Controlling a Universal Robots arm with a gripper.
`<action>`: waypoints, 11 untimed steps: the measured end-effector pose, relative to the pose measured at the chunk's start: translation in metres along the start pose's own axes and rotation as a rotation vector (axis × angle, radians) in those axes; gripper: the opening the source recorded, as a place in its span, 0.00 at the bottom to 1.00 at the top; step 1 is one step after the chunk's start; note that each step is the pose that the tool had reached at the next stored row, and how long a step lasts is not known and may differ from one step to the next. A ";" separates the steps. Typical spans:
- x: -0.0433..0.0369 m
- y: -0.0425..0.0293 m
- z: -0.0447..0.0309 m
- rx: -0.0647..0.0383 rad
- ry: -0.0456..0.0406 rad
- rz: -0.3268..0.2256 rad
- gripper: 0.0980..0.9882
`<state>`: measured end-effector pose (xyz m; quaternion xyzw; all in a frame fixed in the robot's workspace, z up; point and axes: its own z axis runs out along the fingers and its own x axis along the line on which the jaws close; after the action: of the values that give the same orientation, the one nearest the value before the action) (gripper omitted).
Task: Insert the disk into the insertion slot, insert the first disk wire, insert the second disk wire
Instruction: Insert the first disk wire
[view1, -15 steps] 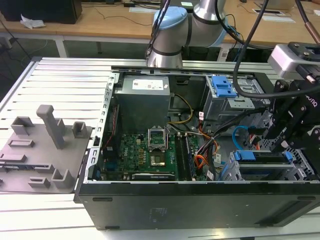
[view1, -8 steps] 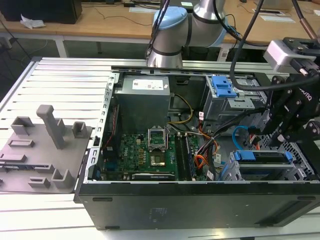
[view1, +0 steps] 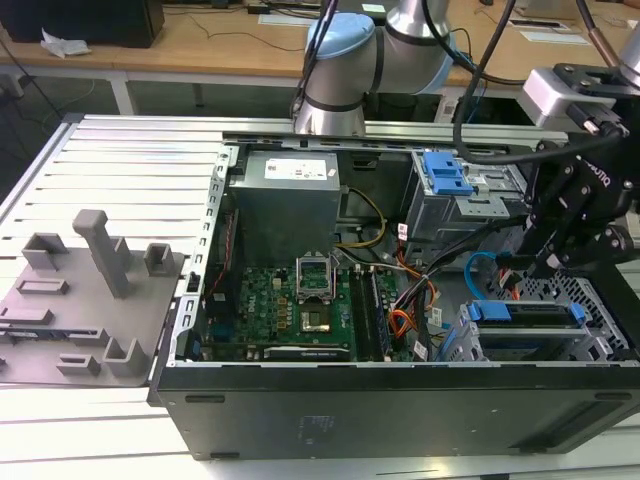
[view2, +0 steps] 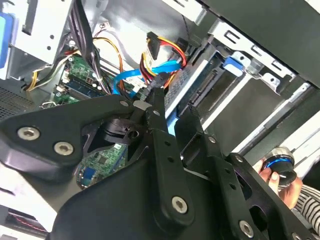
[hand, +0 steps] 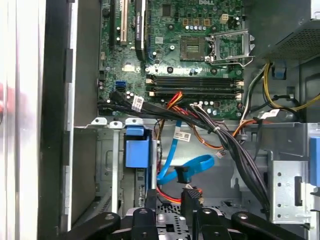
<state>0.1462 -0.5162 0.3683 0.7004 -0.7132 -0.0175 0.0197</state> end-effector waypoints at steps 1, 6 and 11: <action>-0.0017 0.0000 0.0000 0.000 0.0000 0.000 0.30; -0.0155 0.0003 0.0000 0.000 0.0000 0.000 0.30; -0.0329 0.0006 0.0000 0.000 -0.0001 0.000 0.30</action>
<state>0.1462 -0.4833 0.3682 0.7004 -0.7132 -0.0175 0.0196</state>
